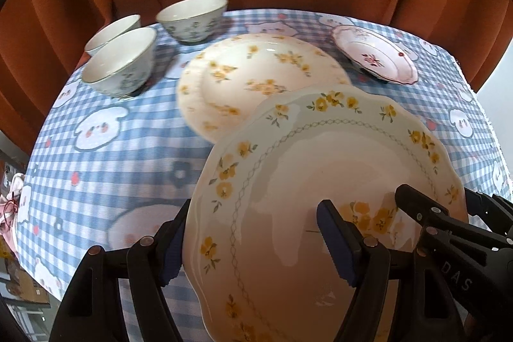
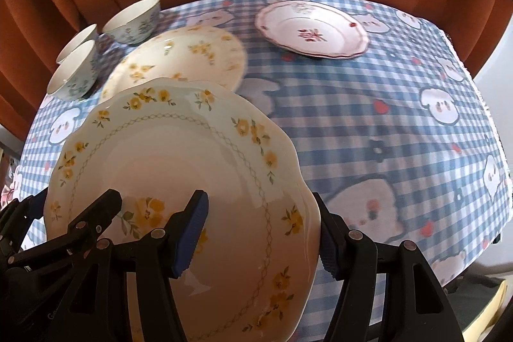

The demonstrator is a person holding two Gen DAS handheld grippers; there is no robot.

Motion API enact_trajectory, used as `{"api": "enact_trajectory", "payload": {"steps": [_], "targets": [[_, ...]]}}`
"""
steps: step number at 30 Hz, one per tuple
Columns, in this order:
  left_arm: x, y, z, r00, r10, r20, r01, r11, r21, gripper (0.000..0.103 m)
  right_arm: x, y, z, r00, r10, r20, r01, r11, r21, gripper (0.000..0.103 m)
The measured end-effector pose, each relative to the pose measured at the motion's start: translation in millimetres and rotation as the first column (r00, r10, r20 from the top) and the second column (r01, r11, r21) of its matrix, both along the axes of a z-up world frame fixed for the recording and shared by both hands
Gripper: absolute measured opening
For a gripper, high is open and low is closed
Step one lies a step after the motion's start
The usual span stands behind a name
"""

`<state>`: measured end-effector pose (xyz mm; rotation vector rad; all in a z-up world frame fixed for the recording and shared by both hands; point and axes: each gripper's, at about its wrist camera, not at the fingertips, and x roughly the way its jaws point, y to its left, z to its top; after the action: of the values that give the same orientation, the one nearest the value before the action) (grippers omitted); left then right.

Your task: Organize plates and bowls

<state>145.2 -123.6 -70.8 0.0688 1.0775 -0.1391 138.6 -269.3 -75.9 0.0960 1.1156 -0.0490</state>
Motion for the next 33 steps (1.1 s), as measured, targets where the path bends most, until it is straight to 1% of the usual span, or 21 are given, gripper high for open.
{"api": "enact_trajectory", "payload": {"steps": [6, 12, 19, 26, 29, 33], "targets": [[2.2, -33.1, -7.0, 1.0, -0.011, -0.016, 0.011, 1.0, 0.003, 0.075, 0.8, -38.0, -7.3, 1.0, -0.012, -0.017, 0.012, 1.0, 0.001, 0.067], [5.5, -57.7, -19.1, 0.999, -0.007, -0.043, 0.007, 1.0, -0.005, 0.075, 5.6, -62.7, -15.8, 0.999, -0.015, -0.037, 0.015, 1.0, -0.003, 0.067], [8.6, -82.8, -35.4, 0.997, -0.008, -0.083, 0.007, 1.0, -0.005, 0.075, 9.8, -89.2, -31.5, 0.997, -0.018, -0.08, 0.017, 1.0, -0.01, 0.067], [14.1, -97.6, -46.2, 0.993, 0.01, -0.119, -0.009, 1.0, 0.005, 0.075, 15.1, -104.3, -43.4, 0.994, -0.009, -0.11, 0.009, 1.0, 0.002, 0.066], [15.7, -98.0, -47.2, 0.992, 0.033, -0.124, -0.032, 0.999, 0.008, 0.076, 16.2, -107.9, -47.0, 0.993, -0.002, -0.117, 0.004, 1.0, 0.019, 0.066], [18.0, -98.8, -48.4, 0.99, 0.061, -0.129, -0.06, 0.998, 0.015, 0.078, 17.2, -107.7, -46.9, 0.993, 0.024, -0.114, -0.022, 1.0, 0.014, 0.066]]}}
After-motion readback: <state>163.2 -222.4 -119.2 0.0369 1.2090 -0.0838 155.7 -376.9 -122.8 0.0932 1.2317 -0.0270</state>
